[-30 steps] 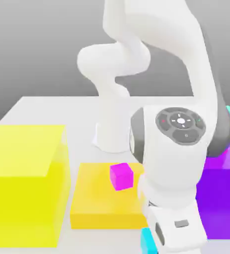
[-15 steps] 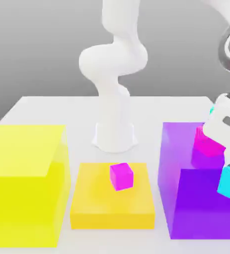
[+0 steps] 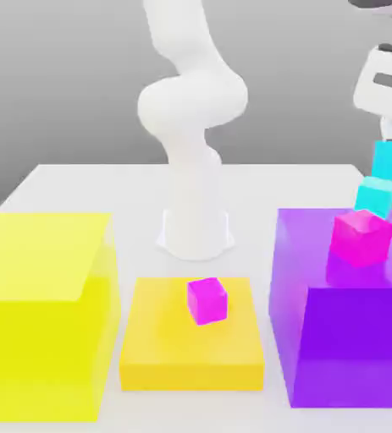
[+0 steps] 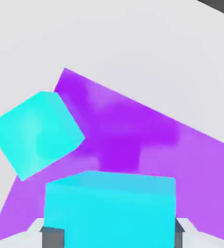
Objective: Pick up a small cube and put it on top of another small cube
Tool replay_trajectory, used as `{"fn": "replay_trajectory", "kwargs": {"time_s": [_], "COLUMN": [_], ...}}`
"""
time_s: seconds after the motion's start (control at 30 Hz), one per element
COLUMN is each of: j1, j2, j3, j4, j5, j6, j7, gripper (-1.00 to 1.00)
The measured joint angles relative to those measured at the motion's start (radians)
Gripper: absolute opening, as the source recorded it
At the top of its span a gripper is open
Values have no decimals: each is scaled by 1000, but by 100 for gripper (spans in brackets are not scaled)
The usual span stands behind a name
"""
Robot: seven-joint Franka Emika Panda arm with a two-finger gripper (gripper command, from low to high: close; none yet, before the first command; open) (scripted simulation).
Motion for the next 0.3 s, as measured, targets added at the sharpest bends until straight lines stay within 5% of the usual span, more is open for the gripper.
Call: {"fn": "replay_trajectory", "kwargs": {"time_s": [0.2, 0.23, 0.3], "j1": [33, 33, 33], "j2": [-31, -22, -22], "j3": [13, 14, 14], "j4": [-137, -155, -155], "j5": [57, 58, 58], "j6": [140, 167, 167], "j7": [-1, -1, -1], "gripper": [-100, 100, 100]}}
